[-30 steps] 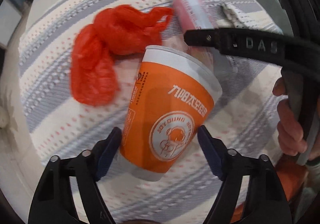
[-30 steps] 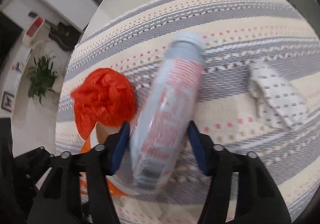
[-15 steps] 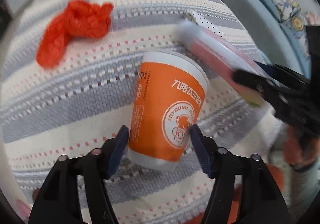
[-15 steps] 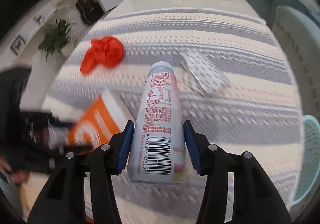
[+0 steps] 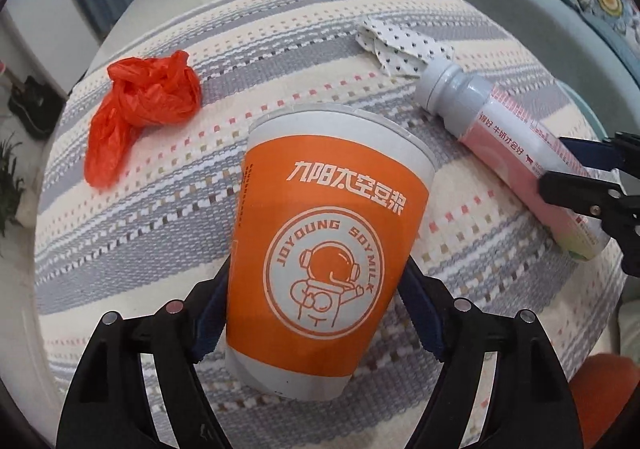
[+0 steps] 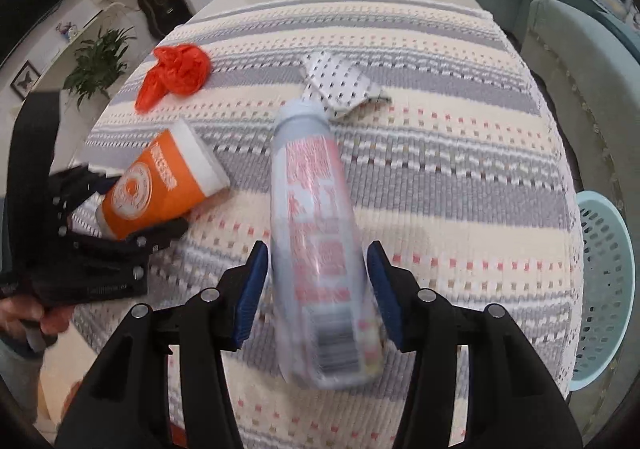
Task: Collect trash
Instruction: 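Grasp the orange soy-milk cup with the left tool while the right tool grasps the pink bottle, then carry cup and bottle over the blue basket and open both tools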
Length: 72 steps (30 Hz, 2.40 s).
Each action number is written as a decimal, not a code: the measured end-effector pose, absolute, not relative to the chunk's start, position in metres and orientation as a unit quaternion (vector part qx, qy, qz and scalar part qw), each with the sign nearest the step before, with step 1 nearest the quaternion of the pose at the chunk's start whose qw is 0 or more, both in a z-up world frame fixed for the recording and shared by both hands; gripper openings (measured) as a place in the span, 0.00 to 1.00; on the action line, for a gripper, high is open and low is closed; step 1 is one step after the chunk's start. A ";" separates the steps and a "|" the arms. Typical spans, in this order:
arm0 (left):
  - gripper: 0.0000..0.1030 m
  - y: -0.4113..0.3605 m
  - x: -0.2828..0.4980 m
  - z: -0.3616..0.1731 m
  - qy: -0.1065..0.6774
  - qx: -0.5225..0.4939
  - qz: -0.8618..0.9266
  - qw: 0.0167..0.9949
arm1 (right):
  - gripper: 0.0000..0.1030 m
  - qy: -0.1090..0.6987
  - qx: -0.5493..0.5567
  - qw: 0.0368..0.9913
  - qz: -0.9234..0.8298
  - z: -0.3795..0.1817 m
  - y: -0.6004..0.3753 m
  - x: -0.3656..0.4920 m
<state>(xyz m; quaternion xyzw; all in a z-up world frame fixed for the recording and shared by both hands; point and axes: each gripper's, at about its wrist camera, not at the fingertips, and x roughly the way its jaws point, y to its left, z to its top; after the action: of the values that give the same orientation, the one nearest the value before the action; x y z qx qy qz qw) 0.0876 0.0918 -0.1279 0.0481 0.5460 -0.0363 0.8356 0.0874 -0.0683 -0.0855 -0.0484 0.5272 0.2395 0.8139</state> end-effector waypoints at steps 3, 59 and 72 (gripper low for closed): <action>0.68 0.102 0.082 -0.120 0.533 0.027 -0.041 0.845 | 0.71 0.533 -0.044 0.815 0.224 -0.090 -0.061 0.097; 0.75 -0.205 0.153 -0.073 0.453 0.045 -0.276 0.847 | 0.44 0.427 0.216 0.870 -0.115 -0.115 -0.414 0.073; 0.75 -0.109 0.135 -0.018 0.403 -0.016 -0.225 0.887 | 0.44 0.400 0.173 0.898 -0.059 -0.059 -0.340 0.072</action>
<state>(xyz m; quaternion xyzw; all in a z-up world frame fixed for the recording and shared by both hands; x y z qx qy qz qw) 0.1352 -0.1091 -0.0177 -0.0156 0.4033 -0.2245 0.8869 0.0724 -0.3402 -0.0586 0.1730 0.3997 -0.0593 0.8982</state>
